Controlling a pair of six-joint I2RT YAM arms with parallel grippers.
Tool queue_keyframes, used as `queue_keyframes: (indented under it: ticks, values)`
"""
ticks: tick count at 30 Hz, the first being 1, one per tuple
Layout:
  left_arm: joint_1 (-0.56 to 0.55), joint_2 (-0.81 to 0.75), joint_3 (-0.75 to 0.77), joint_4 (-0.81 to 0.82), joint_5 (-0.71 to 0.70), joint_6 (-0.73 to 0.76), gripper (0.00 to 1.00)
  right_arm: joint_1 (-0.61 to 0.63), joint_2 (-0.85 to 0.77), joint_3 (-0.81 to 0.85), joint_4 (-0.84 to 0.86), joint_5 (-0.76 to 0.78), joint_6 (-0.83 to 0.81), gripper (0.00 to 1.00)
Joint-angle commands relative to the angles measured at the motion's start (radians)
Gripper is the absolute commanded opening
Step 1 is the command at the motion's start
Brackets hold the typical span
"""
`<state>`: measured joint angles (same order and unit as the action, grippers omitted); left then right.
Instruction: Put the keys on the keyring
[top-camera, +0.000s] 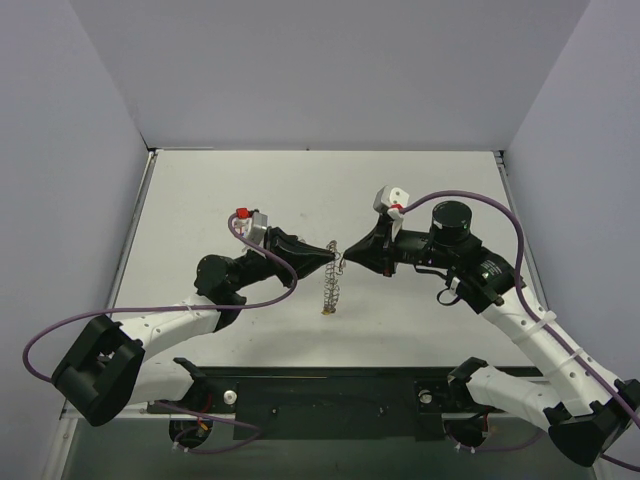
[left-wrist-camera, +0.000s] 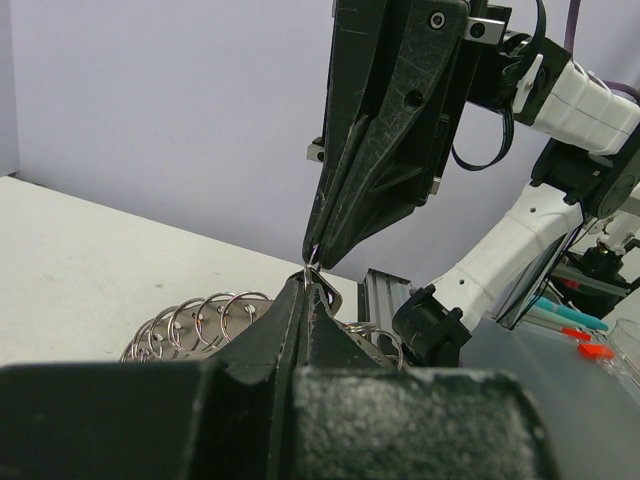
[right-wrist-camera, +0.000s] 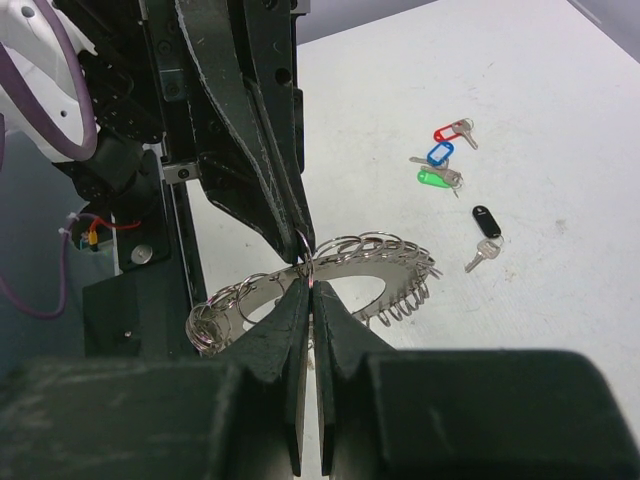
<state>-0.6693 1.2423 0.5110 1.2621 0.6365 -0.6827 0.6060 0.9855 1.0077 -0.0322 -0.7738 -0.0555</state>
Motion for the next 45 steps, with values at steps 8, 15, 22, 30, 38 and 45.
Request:
queue_keyframes:
  ticks: [8, 15, 22, 30, 38, 45]
  values:
    - [0.008, 0.008, 0.044, 0.318, 0.034, -0.046, 0.00, 0.009, 0.007, -0.009, 0.112, -0.028, 0.056, 0.00]
    - [0.010, 0.013, 0.050, 0.315, 0.048, -0.049, 0.00, 0.008, 0.012, -0.008, 0.095, -0.038, 0.040, 0.00]
    - [0.011, 0.016, 0.067, 0.278, 0.092, -0.035, 0.00, 0.008, 0.022, 0.003, 0.068, -0.056, 0.023, 0.00]
    - [0.016, 0.014, 0.081, 0.243, 0.114, -0.028, 0.00, 0.008, 0.024, 0.017, 0.003, -0.068, -0.024, 0.00]
    - [0.017, 0.019, 0.090, 0.211, 0.129, -0.021, 0.00, 0.005, 0.025, 0.026, 0.058, -0.071, 0.016, 0.00]
    - [0.019, 0.019, 0.098, 0.197, 0.144, -0.017, 0.00, -0.002, 0.024, 0.026, 0.072, -0.070, 0.029, 0.00]
